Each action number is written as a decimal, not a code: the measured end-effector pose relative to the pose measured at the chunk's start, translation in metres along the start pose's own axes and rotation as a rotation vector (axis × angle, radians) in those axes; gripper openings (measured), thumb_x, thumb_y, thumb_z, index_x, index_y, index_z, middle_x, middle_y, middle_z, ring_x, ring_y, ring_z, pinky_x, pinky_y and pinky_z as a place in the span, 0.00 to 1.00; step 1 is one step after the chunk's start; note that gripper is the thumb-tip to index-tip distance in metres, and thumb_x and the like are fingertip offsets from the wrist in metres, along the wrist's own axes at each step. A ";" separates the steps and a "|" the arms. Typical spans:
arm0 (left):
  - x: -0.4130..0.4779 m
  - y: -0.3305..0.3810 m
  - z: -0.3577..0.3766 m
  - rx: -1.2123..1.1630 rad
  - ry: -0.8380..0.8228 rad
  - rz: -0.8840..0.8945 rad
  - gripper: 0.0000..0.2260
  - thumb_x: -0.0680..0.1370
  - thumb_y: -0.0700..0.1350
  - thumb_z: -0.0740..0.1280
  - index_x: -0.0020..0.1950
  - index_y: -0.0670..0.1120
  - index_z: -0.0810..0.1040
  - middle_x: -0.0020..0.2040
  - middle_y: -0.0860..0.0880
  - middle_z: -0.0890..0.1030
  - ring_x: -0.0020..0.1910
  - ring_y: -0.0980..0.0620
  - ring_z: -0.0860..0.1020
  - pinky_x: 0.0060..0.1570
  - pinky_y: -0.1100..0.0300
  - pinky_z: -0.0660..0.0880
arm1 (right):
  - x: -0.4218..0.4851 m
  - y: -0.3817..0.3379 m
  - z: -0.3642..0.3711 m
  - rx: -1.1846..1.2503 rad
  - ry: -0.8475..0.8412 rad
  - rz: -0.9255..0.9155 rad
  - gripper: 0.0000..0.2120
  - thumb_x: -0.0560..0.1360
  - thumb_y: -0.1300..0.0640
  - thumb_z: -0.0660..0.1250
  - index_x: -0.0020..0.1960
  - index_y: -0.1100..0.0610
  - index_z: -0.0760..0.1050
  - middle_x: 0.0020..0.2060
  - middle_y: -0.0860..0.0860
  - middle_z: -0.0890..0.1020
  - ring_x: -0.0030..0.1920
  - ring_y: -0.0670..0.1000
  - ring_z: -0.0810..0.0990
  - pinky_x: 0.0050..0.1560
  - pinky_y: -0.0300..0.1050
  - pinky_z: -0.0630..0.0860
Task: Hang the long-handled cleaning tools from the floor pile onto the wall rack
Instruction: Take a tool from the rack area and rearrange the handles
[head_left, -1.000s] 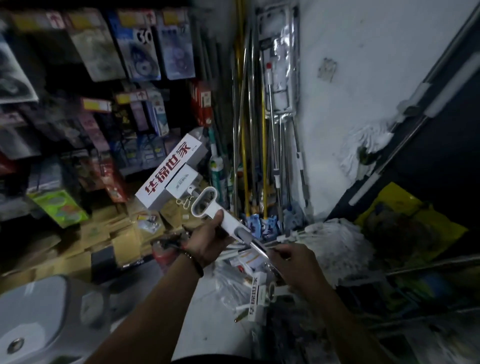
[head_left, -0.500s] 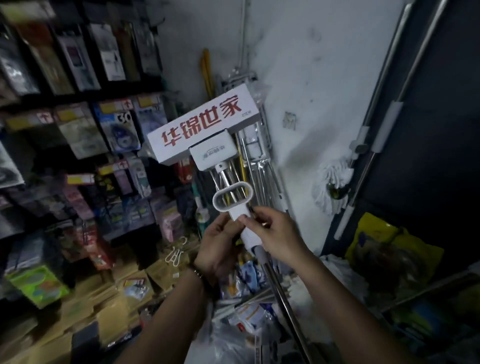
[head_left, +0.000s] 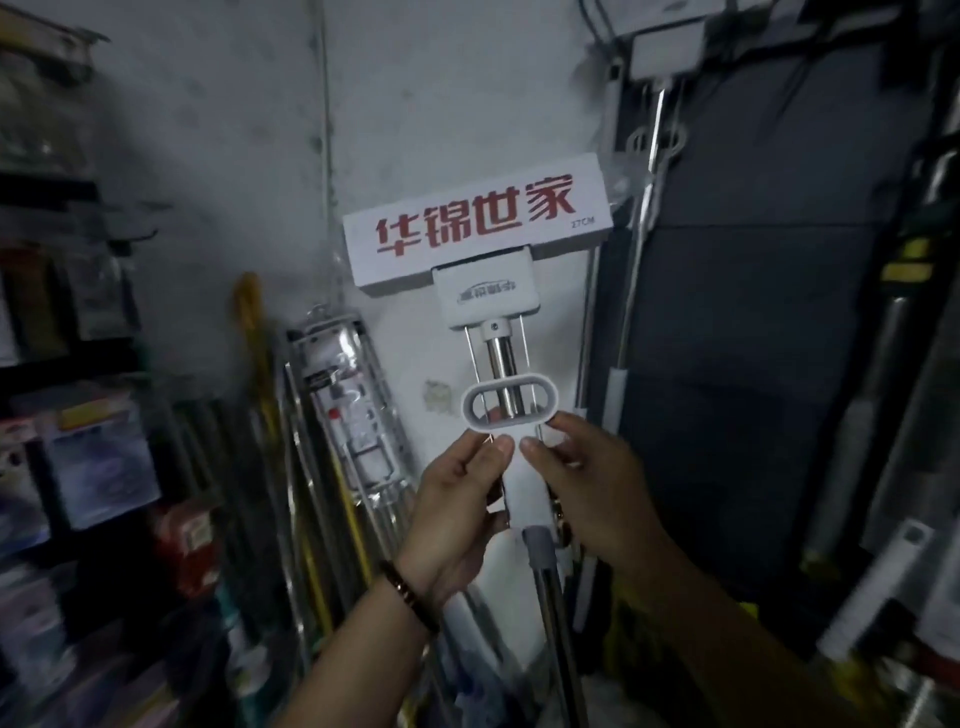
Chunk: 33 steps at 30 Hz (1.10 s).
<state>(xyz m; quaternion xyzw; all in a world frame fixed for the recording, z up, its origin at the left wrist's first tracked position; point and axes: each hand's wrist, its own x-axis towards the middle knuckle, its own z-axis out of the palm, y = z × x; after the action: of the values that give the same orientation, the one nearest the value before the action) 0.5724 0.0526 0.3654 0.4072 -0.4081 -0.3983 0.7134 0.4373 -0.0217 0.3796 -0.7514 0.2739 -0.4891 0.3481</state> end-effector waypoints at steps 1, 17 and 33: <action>0.011 0.011 0.005 0.000 -0.043 0.006 0.12 0.84 0.47 0.66 0.66 0.49 0.82 0.63 0.36 0.82 0.60 0.35 0.80 0.61 0.32 0.73 | 0.012 -0.008 -0.005 0.014 0.030 -0.002 0.08 0.79 0.52 0.74 0.57 0.42 0.84 0.40 0.44 0.87 0.41 0.38 0.85 0.37 0.28 0.75; 0.148 0.168 0.076 -0.111 -0.426 0.166 0.12 0.85 0.43 0.64 0.65 0.47 0.83 0.54 0.46 0.88 0.43 0.51 0.87 0.36 0.56 0.81 | 0.152 -0.149 -0.057 0.085 0.349 -0.065 0.05 0.79 0.58 0.74 0.52 0.58 0.88 0.45 0.54 0.90 0.48 0.55 0.89 0.44 0.47 0.86; 0.285 0.247 0.155 -0.130 -0.424 0.246 0.11 0.85 0.44 0.64 0.64 0.42 0.81 0.57 0.40 0.86 0.58 0.39 0.85 0.48 0.47 0.85 | 0.316 -0.187 -0.099 -0.080 0.621 -0.067 0.07 0.80 0.52 0.72 0.47 0.54 0.85 0.41 0.52 0.89 0.44 0.56 0.89 0.50 0.64 0.86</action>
<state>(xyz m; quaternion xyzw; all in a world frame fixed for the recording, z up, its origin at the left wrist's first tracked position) 0.5901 -0.1569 0.7149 0.2150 -0.5688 -0.4104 0.6796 0.4758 -0.1708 0.7270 -0.5881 0.3612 -0.6950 0.2016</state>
